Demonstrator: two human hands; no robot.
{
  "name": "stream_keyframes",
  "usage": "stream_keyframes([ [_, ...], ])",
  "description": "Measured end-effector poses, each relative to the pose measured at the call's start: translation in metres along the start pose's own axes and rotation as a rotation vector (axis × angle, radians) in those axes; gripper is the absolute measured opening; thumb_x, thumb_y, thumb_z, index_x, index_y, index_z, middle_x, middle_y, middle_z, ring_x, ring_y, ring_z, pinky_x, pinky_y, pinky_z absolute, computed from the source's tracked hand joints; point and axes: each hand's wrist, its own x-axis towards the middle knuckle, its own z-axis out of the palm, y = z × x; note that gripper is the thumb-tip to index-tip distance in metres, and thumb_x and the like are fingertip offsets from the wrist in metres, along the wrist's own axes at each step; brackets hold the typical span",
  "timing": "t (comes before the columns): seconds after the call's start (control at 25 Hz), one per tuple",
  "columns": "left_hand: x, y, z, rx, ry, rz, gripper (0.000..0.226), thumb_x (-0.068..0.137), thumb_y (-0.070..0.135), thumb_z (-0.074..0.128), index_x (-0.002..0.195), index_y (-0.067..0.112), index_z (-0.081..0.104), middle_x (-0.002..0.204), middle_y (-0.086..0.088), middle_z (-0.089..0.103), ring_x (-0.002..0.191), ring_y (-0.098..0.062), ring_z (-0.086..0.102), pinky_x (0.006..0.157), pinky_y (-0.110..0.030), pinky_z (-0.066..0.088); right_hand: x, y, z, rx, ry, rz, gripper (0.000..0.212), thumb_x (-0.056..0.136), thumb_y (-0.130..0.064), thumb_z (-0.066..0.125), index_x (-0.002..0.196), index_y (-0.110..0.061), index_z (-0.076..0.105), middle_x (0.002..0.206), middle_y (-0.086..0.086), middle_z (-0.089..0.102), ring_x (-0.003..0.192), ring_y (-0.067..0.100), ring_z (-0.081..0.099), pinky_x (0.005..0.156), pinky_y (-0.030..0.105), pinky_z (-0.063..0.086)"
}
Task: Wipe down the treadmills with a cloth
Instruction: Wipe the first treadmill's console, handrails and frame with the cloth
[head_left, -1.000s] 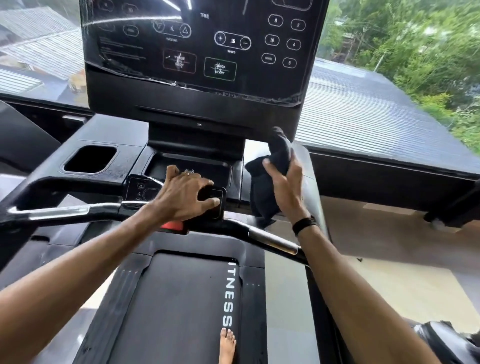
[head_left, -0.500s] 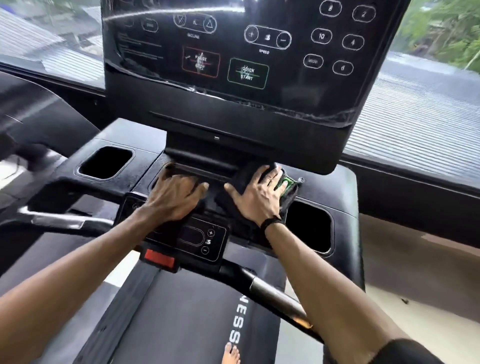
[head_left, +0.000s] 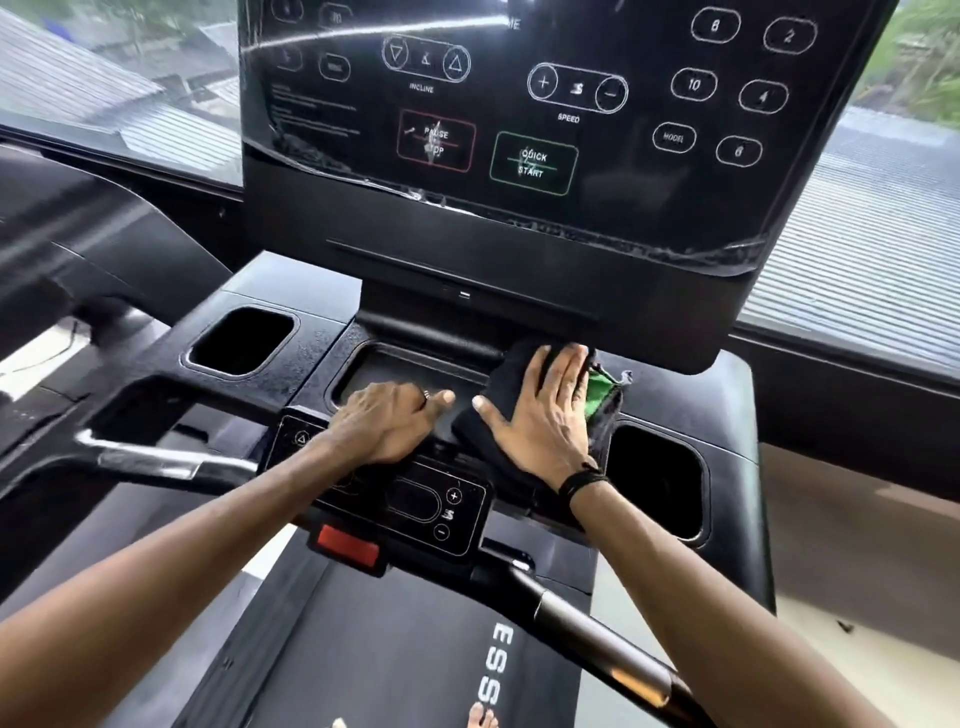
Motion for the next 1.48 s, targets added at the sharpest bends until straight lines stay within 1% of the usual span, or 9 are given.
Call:
stream_keyframes([
  [0.16, 0.003, -0.002, -0.002, 0.015, -0.025, 0.034, 0.067, 0.099, 0.065, 0.022, 0.082, 0.012, 0.061, 0.111, -0.022, 0.067, 0.111, -0.039, 0.059, 0.087, -0.041, 0.042, 0.019, -0.019, 0.006, -0.086, -0.043, -0.13, 0.11, 0.085, -0.079, 0.011, 0.155, 0.006, 0.003, 0.162, 0.031, 0.004, 0.151, 0.043, 0.0, 0.124, 0.053, 0.003],
  [0.32, 0.005, -0.014, -0.005, -0.13, 0.042, 0.083, 0.073, 0.093, 0.073, 0.022, 0.073, 0.013, 0.059, 0.079, -0.007, 0.068, 0.089, -0.031, 0.065, 0.074, -0.038, 0.044, 0.036, -0.016, 0.004, -0.15, -0.081, -0.348, 0.111, 0.084, -0.081, -0.005, 0.156, 0.002, 0.005, 0.164, 0.024, 0.001, 0.153, 0.036, -0.002, 0.125, 0.048, 0.0],
  [0.52, 0.026, -0.077, -0.038, -0.291, 0.156, 0.006, 0.075, 0.083, 0.083, 0.026, 0.076, 0.017, 0.062, 0.065, 0.004, 0.069, 0.069, -0.017, 0.067, 0.068, -0.034, 0.05, 0.077, -0.025, -0.011, -0.117, -0.236, -0.59, 0.099, 0.09, -0.079, 0.022, 0.158, -0.015, -0.01, 0.164, -0.002, -0.023, 0.15, 0.009, -0.022, 0.126, 0.035, -0.002],
  [0.6, 0.035, -0.12, -0.038, -0.281, 0.286, -0.027, 0.066, 0.08, 0.077, 0.028, 0.081, 0.02, 0.06, 0.079, 0.003, 0.069, 0.076, -0.023, 0.066, 0.07, -0.036, 0.05, 0.084, -0.032, -0.009, -0.092, -0.252, -0.615, 0.097, 0.091, -0.077, 0.029, 0.159, -0.018, -0.01, 0.164, -0.006, -0.022, 0.15, 0.006, -0.02, 0.125, 0.033, 0.006],
  [0.72, 0.042, -0.169, -0.021, -0.249, 0.501, 0.066, 0.053, 0.088, 0.06, 0.037, 0.109, 0.016, 0.059, 0.108, -0.008, 0.06, 0.095, -0.029, 0.059, 0.081, -0.042, 0.045, 0.091, -0.044, -0.006, -0.069, -0.262, -0.632, 0.096, 0.092, -0.075, 0.034, 0.159, -0.022, -0.011, 0.163, -0.011, -0.024, 0.149, 0.003, -0.019, 0.123, 0.032, 0.018],
  [0.92, 0.059, -0.184, 0.012, -0.228, 0.566, 0.18, 0.062, 0.095, 0.053, 0.035, 0.13, 0.003, 0.048, 0.139, -0.018, 0.045, 0.128, -0.034, 0.043, 0.107, -0.045, 0.03, 0.105, -0.071, 0.001, -0.01, -0.281, -0.657, 0.096, 0.093, -0.071, 0.041, 0.159, -0.019, -0.007, 0.165, -0.009, -0.021, 0.149, 0.002, -0.019, 0.122, 0.036, 0.024],
  [1.12, 0.059, -0.182, 0.015, -0.319, 0.683, 0.154, 0.057, 0.095, 0.043, 0.038, 0.134, 0.002, 0.044, 0.148, -0.019, 0.038, 0.137, -0.034, 0.036, 0.113, -0.041, 0.024, 0.125, -0.11, 0.015, 0.005, -0.249, -0.702, 0.097, 0.093, -0.067, 0.045, 0.16, -0.012, 0.0, 0.167, -0.001, -0.013, 0.152, 0.006, -0.013, 0.123, 0.031, 0.018],
  [1.28, 0.056, -0.183, 0.016, -0.38, 0.778, 0.123, 0.055, 0.095, 0.04, 0.041, 0.132, 0.0, 0.046, 0.145, -0.019, 0.041, 0.134, -0.033, 0.039, 0.113, -0.046, 0.028, 0.138, -0.143, 0.025, -0.023, -0.246, -0.726, 0.096, 0.094, -0.068, 0.042, 0.159, -0.01, 0.002, 0.167, 0.002, -0.011, 0.152, 0.007, -0.014, 0.12, 0.025, 0.009],
  [1.48, 0.054, -0.187, 0.016, -0.405, 0.829, 0.097, 0.049, 0.098, 0.035, 0.043, 0.131, -0.001, 0.047, 0.144, -0.017, 0.044, 0.135, -0.03, 0.039, 0.111, -0.057, 0.028, 0.122, -0.156, 0.038, -0.036, -0.229, -0.708, 0.09, 0.095, -0.069, 0.028, 0.16, -0.01, 0.006, 0.168, 0.005, -0.007, 0.153, 0.012, -0.013, 0.126, 0.039, 0.002],
])
